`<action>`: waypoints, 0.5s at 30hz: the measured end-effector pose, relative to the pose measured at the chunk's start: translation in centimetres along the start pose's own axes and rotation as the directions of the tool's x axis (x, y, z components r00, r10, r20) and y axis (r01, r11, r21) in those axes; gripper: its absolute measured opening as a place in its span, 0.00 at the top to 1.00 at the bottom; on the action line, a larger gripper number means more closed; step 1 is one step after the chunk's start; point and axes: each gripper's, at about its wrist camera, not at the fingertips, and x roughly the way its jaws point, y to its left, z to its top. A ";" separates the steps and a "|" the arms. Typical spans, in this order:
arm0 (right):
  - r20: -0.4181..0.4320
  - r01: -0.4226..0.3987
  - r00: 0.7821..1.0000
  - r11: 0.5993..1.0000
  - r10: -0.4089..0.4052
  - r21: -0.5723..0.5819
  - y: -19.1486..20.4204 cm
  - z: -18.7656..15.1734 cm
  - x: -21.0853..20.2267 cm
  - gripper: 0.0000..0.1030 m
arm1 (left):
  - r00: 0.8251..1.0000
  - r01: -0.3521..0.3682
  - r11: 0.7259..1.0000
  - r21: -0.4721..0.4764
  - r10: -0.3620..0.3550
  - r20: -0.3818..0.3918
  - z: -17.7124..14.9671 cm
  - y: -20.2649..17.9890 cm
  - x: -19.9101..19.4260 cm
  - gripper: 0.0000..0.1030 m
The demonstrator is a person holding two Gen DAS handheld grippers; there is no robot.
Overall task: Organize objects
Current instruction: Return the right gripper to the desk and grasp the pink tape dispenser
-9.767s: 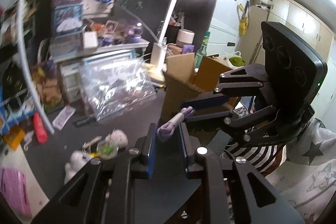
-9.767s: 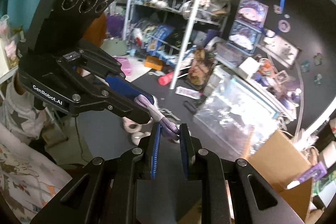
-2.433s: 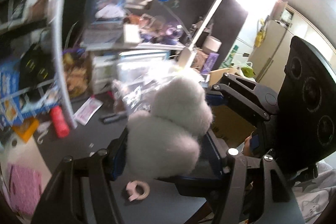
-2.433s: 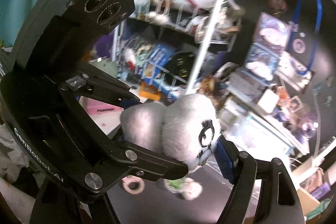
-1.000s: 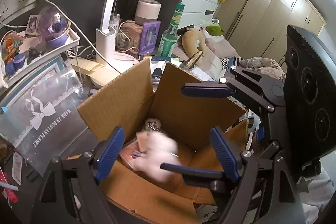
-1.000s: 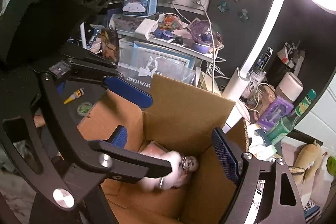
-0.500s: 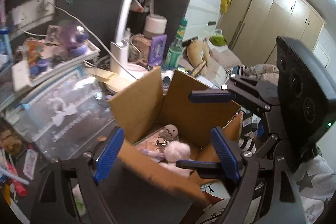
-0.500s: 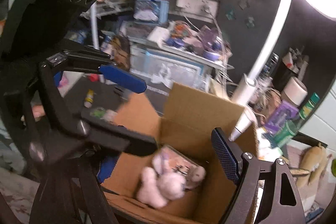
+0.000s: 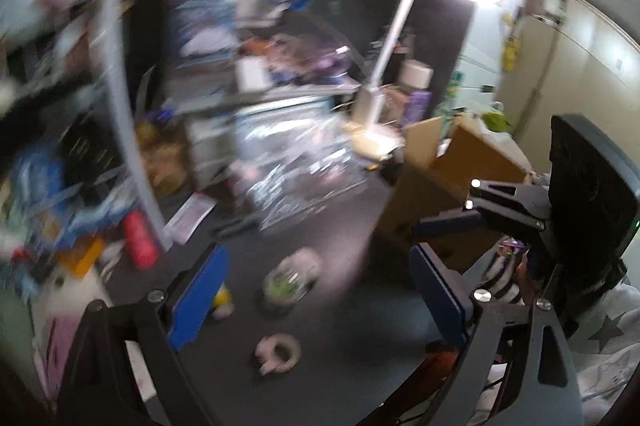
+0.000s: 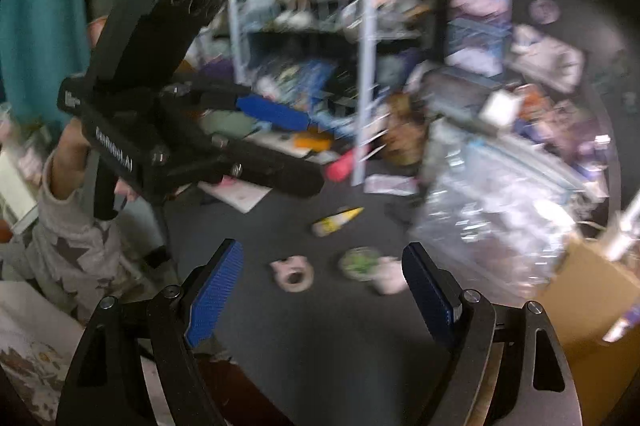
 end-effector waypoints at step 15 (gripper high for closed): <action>-0.232 -0.054 0.971 0.998 0.060 0.032 2.2 -4.2 15.0 0.48 | 0.988 -0.061 0.974 -0.219 0.028 -0.152 -11.4 7.2 2.9 0.12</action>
